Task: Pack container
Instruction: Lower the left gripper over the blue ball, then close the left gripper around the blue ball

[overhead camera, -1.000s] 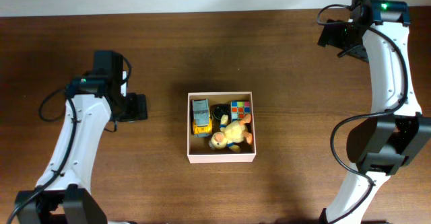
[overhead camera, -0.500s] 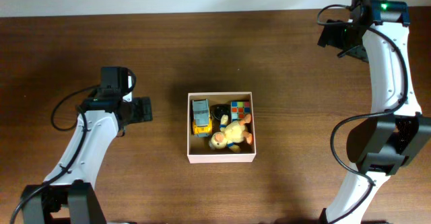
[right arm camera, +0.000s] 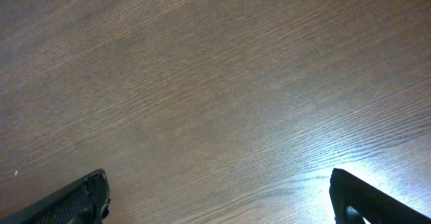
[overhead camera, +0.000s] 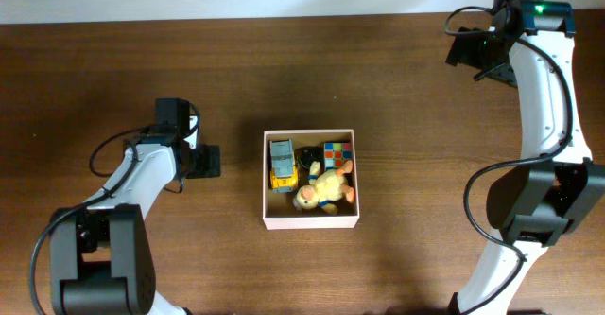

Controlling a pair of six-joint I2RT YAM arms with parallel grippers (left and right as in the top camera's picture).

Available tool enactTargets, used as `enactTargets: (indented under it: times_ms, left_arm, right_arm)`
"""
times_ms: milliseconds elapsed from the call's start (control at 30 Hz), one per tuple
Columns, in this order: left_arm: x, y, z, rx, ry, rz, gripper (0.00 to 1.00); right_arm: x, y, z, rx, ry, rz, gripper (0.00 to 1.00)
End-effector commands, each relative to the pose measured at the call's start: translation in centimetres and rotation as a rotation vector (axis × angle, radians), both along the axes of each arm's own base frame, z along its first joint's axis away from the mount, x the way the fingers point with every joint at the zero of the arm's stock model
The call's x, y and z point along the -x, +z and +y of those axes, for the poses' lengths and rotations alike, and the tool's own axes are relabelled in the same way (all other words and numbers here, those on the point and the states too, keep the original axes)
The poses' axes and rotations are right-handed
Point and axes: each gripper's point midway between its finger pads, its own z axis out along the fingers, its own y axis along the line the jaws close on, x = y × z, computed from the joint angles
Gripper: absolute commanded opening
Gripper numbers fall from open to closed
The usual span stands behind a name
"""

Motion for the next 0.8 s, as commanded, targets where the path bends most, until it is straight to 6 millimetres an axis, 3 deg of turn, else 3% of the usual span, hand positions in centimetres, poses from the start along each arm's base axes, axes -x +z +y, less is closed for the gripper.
enactTargets:
  times_ms: [0, 367, 767]
  left_arm:
    - [-0.5, -0.1, -0.4, 0.004, -0.05, -0.016, 0.99]
    - [-1.2, 0.1, -0.2, -0.014, -0.097, -0.04, 0.99]
    - [-1.7, 0.3, 1.9, -0.017, -0.04, -0.07, 0.99]
  right_arm:
    - [0.1, -0.1, 0.1, -0.006, 0.0, 0.003, 0.99]
    - [0.1, -0.1, 0.1, -0.006, 0.0, 0.003, 0.99]
    - [0.1, -0.1, 0.1, -0.006, 0.0, 0.003, 0.99]
